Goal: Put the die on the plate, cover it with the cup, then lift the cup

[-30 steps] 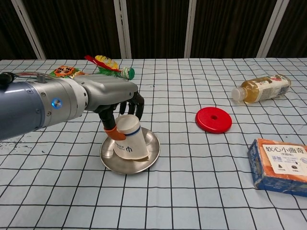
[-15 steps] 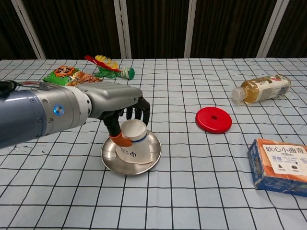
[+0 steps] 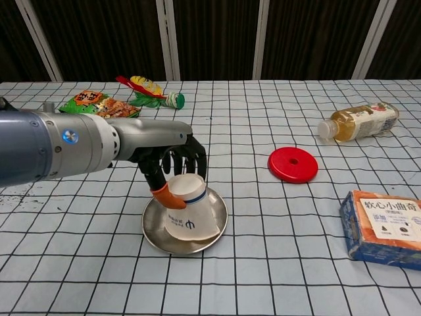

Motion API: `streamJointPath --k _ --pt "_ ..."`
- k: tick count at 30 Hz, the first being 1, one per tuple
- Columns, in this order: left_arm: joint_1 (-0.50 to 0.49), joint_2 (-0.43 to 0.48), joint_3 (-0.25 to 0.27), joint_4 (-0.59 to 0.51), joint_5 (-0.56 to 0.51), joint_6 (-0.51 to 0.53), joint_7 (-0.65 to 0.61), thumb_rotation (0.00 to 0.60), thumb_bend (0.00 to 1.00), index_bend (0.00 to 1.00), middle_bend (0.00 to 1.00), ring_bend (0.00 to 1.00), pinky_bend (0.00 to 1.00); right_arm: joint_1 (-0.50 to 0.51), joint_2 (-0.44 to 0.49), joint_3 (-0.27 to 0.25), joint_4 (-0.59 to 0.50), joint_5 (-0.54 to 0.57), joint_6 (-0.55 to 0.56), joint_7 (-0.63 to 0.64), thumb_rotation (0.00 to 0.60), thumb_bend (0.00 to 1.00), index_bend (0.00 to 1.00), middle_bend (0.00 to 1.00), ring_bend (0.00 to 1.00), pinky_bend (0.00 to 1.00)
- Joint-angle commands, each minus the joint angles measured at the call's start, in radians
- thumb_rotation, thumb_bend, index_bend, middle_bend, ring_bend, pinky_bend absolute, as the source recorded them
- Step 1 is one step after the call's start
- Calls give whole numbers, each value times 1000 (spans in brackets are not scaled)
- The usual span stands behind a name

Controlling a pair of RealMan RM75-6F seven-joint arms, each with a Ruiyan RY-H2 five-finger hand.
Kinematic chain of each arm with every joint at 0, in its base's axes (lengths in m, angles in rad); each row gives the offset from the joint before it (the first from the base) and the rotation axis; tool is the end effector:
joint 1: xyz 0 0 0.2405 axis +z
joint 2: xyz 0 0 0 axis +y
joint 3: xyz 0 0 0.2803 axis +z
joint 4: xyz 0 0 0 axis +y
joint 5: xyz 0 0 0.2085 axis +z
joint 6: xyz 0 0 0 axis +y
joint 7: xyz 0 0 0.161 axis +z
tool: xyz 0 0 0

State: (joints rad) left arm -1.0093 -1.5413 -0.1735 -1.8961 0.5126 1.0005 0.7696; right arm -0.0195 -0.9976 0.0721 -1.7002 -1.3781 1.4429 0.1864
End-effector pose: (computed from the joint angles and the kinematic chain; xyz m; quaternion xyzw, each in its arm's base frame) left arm -0.0614 0.3235 -0.0520 -0.8019 -0.4253 -0.2721 0.3194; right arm -0.3583 -0.1660 0.2088 0.5003 -0.4867 0.3821 0.6056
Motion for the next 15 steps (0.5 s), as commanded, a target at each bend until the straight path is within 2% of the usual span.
streamJointPath --k 1,6,15 --pt "-3 -8 22 24 36 26 17 600 511 503 459 342 309 0 0 0 0 -1 1 1 600 96 237 189 151 0" --pt "-8 -40 77 73 124 89 76 600 511 504 459 342 309 2 0 -2 -1 -3 -5 3 600 96 237 189 151 0" --pt "-3 -82 118 127 239 145 112 600 511 505 459 342 309 1 2 -2 -1 0 -7 10 600 96 237 189 151 0"
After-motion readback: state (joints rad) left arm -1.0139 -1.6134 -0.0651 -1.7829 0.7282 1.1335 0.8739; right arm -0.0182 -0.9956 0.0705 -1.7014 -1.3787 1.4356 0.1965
